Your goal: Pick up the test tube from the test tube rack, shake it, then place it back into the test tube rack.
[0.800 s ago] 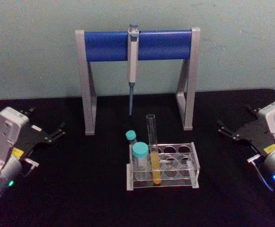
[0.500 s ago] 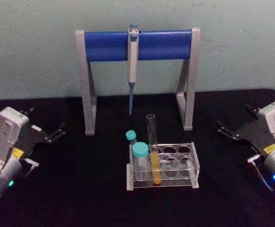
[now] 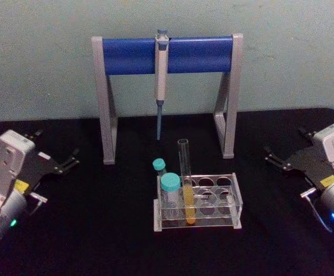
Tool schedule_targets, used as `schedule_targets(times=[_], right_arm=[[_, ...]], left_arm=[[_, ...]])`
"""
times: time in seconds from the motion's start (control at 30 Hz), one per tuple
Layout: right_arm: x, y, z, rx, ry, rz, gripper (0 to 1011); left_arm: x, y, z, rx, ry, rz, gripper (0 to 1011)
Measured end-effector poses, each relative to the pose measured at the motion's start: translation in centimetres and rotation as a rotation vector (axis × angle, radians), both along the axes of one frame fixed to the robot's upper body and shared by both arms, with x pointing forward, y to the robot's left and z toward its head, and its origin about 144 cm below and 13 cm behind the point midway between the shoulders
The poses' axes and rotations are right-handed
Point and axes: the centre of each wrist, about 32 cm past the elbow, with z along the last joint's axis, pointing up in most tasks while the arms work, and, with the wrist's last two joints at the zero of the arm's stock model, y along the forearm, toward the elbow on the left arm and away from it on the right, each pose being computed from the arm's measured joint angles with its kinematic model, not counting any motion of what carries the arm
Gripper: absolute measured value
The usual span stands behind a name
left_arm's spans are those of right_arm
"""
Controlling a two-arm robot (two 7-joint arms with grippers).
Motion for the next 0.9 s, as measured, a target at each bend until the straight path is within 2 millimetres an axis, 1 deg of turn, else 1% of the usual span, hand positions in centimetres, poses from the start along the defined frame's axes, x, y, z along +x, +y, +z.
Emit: schedule_targets(times=[0.9], right_arm=[[0.0, 0.0, 0.0, 0.0, 0.0, 0.0, 1000]], left_arm=[[0.0, 0.0, 0.0, 0.0, 0.0, 0.0, 1001]])
